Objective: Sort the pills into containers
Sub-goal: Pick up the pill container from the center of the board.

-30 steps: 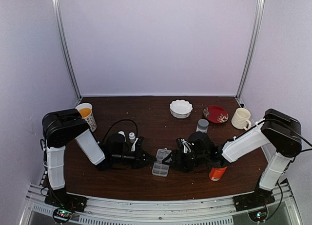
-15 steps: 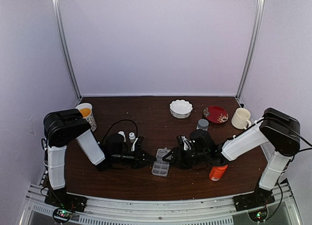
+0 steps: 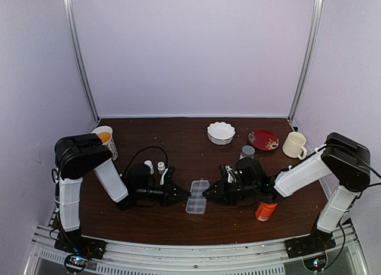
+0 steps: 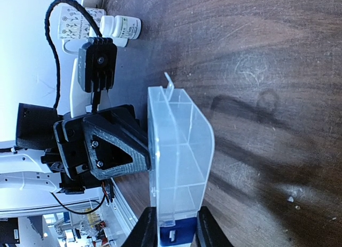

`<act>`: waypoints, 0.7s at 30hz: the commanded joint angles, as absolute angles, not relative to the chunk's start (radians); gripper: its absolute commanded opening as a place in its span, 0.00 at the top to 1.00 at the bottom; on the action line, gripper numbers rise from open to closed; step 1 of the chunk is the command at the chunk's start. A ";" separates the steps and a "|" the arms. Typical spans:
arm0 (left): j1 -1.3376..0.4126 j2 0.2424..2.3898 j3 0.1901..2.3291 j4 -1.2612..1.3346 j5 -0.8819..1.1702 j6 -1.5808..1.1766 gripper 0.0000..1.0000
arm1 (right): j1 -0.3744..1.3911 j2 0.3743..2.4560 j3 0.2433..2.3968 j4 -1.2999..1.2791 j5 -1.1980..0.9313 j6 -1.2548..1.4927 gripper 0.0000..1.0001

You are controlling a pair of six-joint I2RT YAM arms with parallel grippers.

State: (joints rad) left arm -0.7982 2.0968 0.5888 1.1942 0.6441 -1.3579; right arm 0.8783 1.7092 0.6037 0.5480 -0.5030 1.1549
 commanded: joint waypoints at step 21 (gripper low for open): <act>-0.800 1.906 0.487 1.339 0.624 -1.360 0.06 | 0.874 1.381 0.646 0.356 -0.460 0.996 0.81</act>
